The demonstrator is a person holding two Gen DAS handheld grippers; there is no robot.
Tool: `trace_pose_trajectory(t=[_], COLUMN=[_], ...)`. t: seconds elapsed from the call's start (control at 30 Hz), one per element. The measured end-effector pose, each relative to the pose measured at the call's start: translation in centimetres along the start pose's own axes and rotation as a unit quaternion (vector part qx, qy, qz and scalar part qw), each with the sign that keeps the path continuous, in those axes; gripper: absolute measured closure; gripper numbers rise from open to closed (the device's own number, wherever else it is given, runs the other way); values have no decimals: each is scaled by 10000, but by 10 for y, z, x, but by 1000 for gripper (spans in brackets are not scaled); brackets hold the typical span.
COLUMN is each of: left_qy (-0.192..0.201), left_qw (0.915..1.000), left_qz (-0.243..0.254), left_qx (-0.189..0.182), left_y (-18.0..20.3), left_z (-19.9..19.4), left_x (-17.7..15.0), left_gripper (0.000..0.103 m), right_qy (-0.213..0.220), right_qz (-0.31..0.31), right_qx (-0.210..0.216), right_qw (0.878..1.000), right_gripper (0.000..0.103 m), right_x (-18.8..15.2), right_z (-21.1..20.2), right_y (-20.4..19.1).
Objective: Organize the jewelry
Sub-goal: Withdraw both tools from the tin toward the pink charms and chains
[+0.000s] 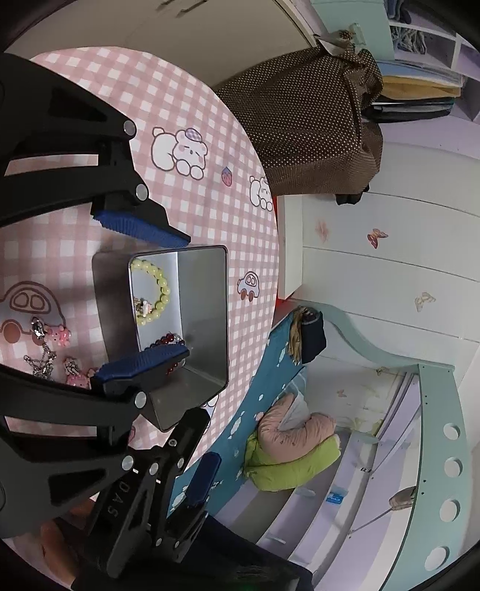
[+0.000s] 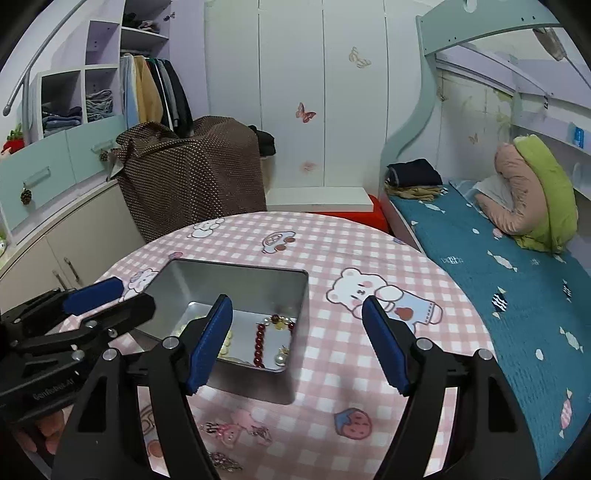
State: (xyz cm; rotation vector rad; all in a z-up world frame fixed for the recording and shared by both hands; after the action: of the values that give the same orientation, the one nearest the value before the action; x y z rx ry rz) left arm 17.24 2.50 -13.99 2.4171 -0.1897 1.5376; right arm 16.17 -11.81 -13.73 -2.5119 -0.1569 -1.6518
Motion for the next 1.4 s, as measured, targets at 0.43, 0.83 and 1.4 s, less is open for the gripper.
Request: trace_pose_trajectory(t=[0.43,0.83,1.4], left_qy=[20,35,-139], left_qw=[9999,9994,9984], left_qz=[20,-120,-144], left_qx=[107,323,537], left_y=[2,-5,-17], left_z=[-14,-29,-49], left_x=[-3,-12,-33], left_gripper=[38,20,13], right_qy=[28,49,-441], right_qz=[4,132,181], right_qx=[32,-199,-386], right_qw=[10000,9997,9981], right_gripper=[31,15,8], right_x=[-1,-6,-39], right_z=[-11,-28,-39], right_y=[-1,9,9])
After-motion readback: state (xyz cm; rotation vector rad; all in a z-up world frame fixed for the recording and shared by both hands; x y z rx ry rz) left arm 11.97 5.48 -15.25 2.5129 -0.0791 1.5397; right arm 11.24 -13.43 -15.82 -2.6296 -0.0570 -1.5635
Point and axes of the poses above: each gripper's, at about its wrist camera, not at the fingertips, and z roughly the way its jaws point, y to its right, x to its top, the point moved 2 cm from there along z, roughly the way its jaws point, and after that the axes turned 9 degrees about y, right-handed, at the moved point
